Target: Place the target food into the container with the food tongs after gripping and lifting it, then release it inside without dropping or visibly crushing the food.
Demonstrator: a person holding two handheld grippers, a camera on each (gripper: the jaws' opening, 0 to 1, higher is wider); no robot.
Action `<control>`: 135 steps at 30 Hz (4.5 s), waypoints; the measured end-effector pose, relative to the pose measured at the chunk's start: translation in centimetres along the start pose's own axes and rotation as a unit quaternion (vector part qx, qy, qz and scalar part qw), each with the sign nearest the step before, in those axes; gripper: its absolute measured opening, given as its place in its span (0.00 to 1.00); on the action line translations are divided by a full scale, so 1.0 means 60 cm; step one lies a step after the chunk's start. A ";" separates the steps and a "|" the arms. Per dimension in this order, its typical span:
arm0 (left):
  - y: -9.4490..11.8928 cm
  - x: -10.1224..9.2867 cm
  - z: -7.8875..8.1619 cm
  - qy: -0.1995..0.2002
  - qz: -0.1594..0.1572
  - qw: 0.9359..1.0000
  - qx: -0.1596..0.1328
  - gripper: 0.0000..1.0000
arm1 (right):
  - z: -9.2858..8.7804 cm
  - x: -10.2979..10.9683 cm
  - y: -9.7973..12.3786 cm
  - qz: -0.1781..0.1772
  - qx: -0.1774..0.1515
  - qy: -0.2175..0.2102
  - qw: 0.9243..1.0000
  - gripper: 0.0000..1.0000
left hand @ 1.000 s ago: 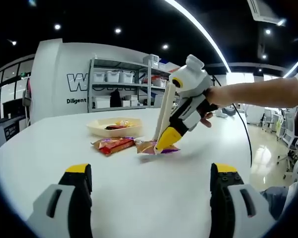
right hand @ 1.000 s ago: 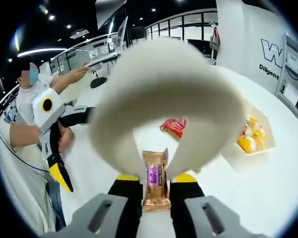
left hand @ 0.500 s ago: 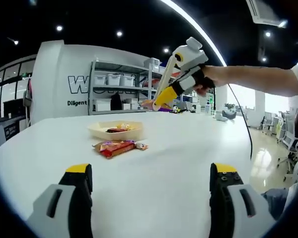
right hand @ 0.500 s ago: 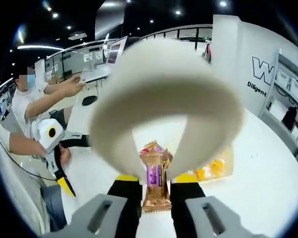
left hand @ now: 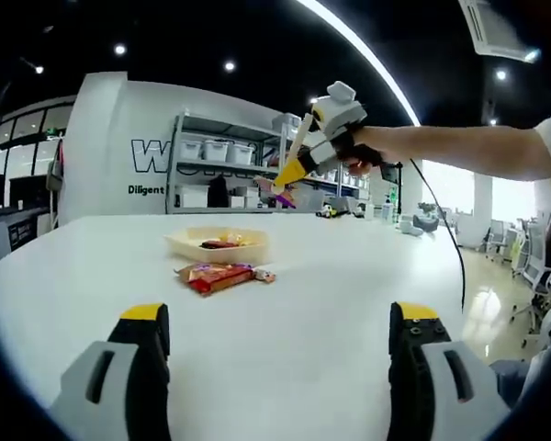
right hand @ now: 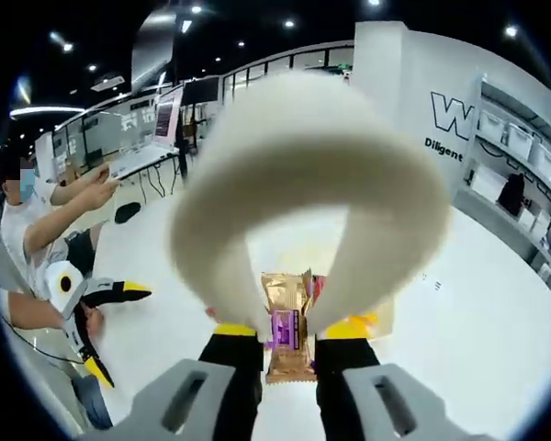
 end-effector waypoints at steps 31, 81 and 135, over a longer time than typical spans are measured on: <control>-0.007 0.007 -0.004 0.003 -0.002 1.000 0.009 0.99 | -0.011 -0.024 -0.159 -0.047 0.044 -0.063 0.996 0.15; -0.008 0.006 -0.006 -0.003 0.005 1.000 0.016 0.98 | -0.039 0.063 -0.099 0.019 -0.003 -0.052 0.998 0.16; -0.009 -0.004 -0.008 -0.016 0.001 1.000 0.026 0.97 | -0.133 0.091 -0.138 -0.029 0.039 -0.061 0.997 0.13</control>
Point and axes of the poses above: the point that each gripper's makers call its tool centre point, and the gripper's own axes: y roughly backward along the fingers, x roughly to its left, z roughly out of its top, the point moved 8 cm from there along y, roughly backward along the fingers, and after that the axes turned 6 degrees about x, right-handed, at the moved point
